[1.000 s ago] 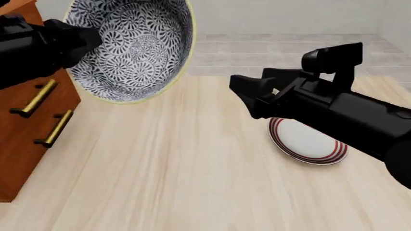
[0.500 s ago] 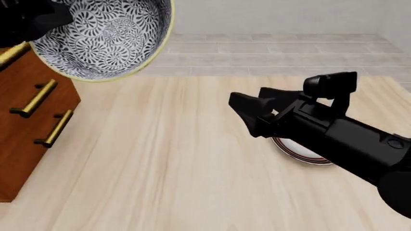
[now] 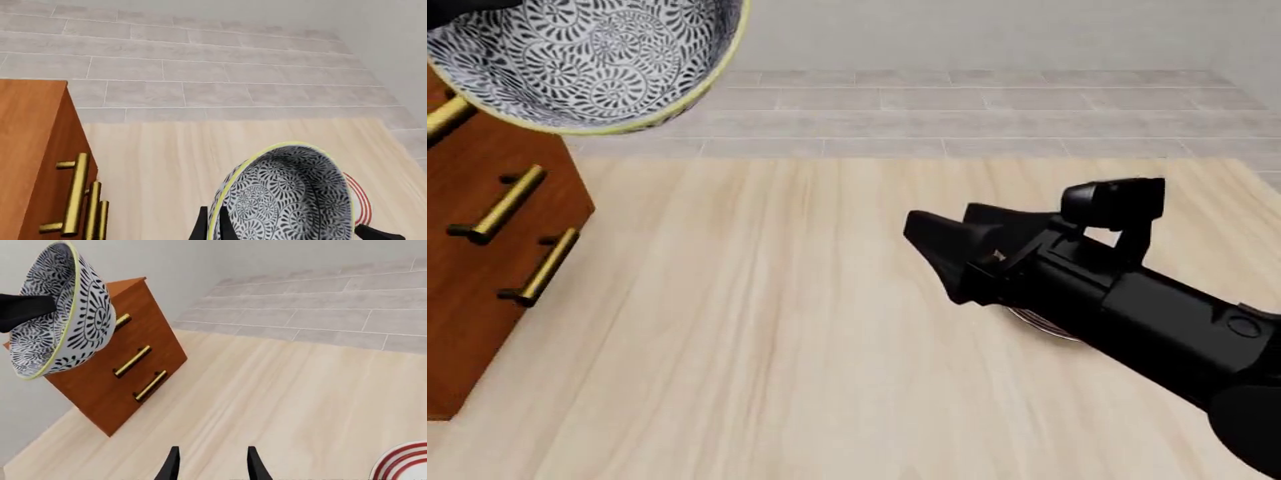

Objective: Put the bowl on top of the cabinet.

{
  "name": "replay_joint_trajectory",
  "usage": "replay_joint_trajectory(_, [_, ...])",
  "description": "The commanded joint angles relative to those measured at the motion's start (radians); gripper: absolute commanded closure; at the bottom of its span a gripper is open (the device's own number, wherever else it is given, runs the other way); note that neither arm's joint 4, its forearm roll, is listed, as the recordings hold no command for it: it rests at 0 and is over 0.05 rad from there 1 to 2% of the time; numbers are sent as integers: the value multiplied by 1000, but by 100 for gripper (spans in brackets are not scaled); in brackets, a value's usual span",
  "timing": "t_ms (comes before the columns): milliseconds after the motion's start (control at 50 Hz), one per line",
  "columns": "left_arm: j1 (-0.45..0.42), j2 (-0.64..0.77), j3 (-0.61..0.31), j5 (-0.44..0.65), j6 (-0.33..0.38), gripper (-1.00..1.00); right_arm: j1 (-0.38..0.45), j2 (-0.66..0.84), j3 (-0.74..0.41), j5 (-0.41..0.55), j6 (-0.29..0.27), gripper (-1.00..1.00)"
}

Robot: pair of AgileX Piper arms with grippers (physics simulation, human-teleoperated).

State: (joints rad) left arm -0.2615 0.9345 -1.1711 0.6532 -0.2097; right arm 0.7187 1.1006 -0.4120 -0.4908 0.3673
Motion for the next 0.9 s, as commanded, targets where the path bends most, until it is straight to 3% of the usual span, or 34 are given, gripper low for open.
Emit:
replay_joint_trajectory(20, [21,51,-65,86,85,100,-4,4,11,-15,20,-100])
replay_joint_trajectory(340, [75,87,-90,215,196,100,-4,7,10,-18,21,-100])
replay_joint_trajectory(380, [76,98,-102,231,162,100,-4,8,11,-19,20,-100])
replay_joint_trajectory(460, [82,108,-128,258,181,100,-4,9,12,-21,21,-100])
replay_joint_trajectory(660, [95,132,-218,335,151,100,-2,9,12,-21,21,-100])
replay_joint_trajectory(780, [86,132,-250,372,72,100,-3,8,13,-22,24,-100])
replay_joint_trajectory(900, [92,133,-274,396,49,100,-1,9,13,-22,24,-100])
